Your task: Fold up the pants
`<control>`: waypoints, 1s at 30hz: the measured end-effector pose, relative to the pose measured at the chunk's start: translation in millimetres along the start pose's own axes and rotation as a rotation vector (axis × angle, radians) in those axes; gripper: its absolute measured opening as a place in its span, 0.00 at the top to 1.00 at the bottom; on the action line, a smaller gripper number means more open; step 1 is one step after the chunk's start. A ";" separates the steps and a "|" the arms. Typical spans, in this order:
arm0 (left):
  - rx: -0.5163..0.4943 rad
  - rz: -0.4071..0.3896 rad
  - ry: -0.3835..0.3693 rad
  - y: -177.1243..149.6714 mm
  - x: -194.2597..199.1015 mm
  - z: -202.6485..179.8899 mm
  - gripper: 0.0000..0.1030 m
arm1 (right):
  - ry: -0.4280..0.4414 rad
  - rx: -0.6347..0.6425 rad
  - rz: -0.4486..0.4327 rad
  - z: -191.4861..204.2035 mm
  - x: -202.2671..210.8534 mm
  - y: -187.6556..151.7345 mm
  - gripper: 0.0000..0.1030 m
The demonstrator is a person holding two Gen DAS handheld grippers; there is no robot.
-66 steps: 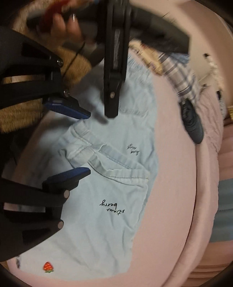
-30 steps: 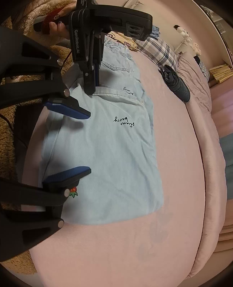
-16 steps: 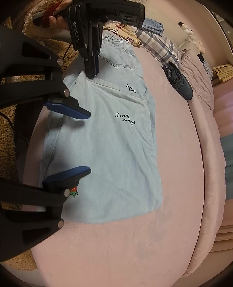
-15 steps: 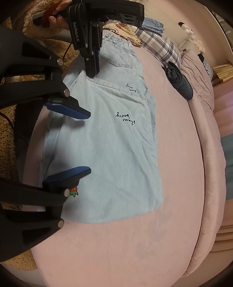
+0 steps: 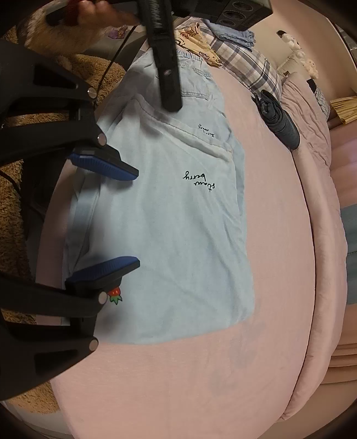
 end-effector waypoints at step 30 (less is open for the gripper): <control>0.078 -0.002 0.118 -26.8 -32.4 21.2 0.93 | -0.054 -0.120 -0.014 -53.8 34.8 -26.3 0.43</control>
Point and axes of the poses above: each gripper's, at about its wrist camera, not at the fingertips, and x roughly against the way its jaws point, z to its left, y to its top, the point moved 9 cm from there along -x, roughly the way its jaws point, and after that the axes turned 11 degrees about -x, right-handed, at the moved point
